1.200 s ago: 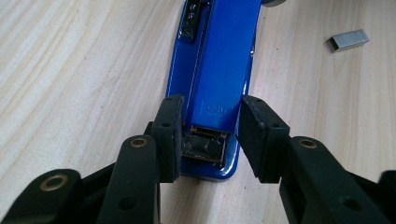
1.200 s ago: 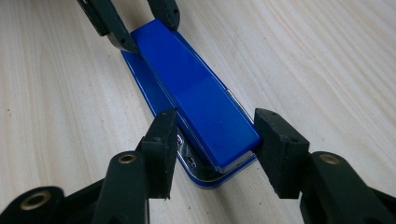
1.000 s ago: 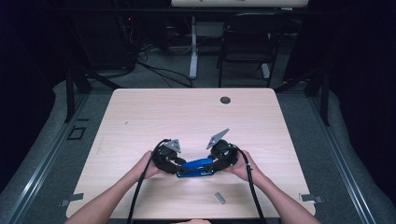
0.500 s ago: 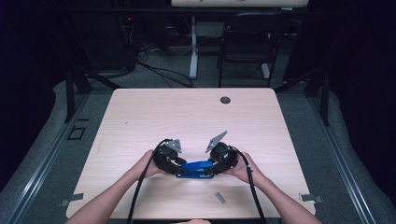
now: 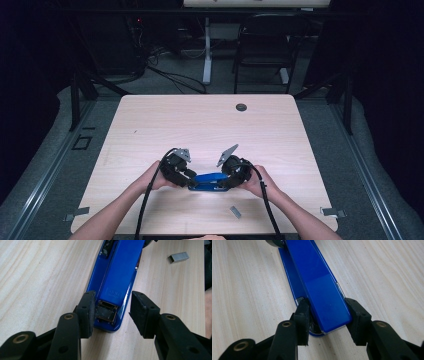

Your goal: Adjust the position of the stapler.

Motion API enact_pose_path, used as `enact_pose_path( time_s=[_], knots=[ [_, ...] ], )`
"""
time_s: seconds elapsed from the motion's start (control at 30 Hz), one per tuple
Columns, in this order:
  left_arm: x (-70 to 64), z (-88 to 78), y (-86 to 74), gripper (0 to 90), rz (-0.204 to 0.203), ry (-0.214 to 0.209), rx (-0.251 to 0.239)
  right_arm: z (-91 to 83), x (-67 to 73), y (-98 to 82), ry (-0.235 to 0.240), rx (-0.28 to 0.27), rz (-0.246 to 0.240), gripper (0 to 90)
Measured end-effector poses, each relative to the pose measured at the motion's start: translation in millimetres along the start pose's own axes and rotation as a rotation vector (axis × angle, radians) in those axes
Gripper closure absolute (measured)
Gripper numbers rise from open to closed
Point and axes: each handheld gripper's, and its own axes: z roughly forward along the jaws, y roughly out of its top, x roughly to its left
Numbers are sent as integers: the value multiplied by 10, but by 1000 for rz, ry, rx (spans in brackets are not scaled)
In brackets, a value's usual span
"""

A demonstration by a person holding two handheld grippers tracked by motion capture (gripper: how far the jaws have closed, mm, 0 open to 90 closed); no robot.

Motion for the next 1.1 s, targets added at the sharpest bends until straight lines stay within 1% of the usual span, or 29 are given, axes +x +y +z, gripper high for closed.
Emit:
enact_pose_path(
  time_s=[0.03,0.07,0.1,0.17,0.23,0.27,0.3,0.33,0.37,0.43,0.53,0.7,0.73,0.77,0.87,0.93,1.0,1.07,1.1],
  knots=[
    [-19,0,10,551,2,40,12,2,0,-2,-1,0,1,583],
    [-23,5,15,546,2,51,14,-2,2,3,-11,11,-7,583],
    [-31,8,20,552,6,57,16,8,11,2,-13,3,0,583],
    [-52,20,27,560,18,70,16,11,18,6,-18,8,3,583],
    [-82,37,42,577,39,88,21,15,30,12,-28,11,8,581],
    [-98,44,54,579,50,104,26,16,37,16,-36,14,10,580],
    [-103,60,58,576,51,112,23,19,42,18,-42,15,15,579],
    [-102,102,62,558,55,143,66,20,45,20,-45,16,19,579],
    [-102,124,44,558,67,145,51,21,45,23,-48,15,25,581],
    [-75,119,47,563,47,129,44,30,49,32,-61,19,31,578],
    [-81,119,53,568,63,135,52,32,51,36,-63,21,43,577],
    [-68,128,59,576,85,130,49,42,63,43,-81,20,31,573],
    [-76,137,72,579,103,139,56,43,71,50,-96,28,17,572],
    [-81,153,81,582,108,137,48,49,89,59,-121,42,-8,571],
    [-71,173,112,583,115,129,47,49,96,62,-123,39,-7,570],
    [-69,182,127,583,115,128,48,43,88,66,-132,46,-18,569],
    [-74,186,130,583,113,130,46,44,87,67,-130,47,-21,568],
    [-68,182,128,578,108,126,45,41,73,60,-116,38,-27,564],
    [-67,182,126,558,94,128,42,26,44,52,-98,34,-10,502]
  ],
)
